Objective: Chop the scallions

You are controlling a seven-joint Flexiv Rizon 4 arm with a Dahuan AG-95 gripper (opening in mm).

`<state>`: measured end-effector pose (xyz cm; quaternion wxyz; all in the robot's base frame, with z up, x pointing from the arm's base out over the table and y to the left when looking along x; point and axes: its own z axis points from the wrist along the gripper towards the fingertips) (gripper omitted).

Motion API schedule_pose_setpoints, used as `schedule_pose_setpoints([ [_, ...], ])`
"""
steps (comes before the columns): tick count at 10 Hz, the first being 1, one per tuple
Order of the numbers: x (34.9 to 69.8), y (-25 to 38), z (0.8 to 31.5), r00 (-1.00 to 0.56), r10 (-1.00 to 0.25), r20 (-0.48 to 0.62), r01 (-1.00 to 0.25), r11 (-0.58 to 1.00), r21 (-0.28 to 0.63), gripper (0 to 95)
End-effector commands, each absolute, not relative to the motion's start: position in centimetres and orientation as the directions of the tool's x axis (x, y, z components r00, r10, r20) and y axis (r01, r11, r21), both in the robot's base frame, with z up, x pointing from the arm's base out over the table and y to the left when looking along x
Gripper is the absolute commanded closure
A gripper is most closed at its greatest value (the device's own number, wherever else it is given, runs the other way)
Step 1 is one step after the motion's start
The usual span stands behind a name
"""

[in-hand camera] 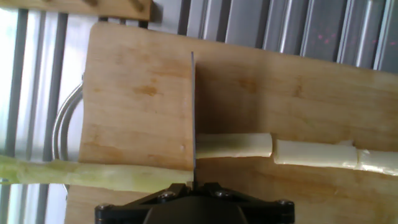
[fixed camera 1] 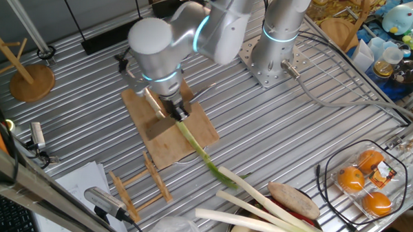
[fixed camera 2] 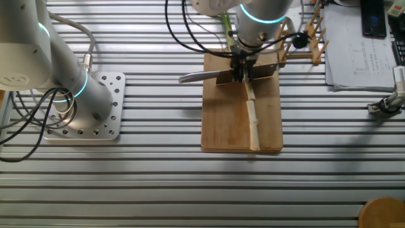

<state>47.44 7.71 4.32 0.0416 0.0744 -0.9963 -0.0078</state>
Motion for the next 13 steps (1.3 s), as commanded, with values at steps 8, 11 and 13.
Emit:
schedule_pose_setpoints([
  [8, 49.3, 8.0, 7.9, -0.984, -0.139, 0.113, -0.137, 0.99, 0.026, 95.0],
  [11, 48.9, 8.3, 9.0, -0.984, -0.136, 0.114, -0.133, 0.991, 0.032, 95.0],
  [13, 48.7, 8.5, 9.4, -0.985, -0.134, 0.106, -0.131, 0.991, 0.04, 95.0],
])
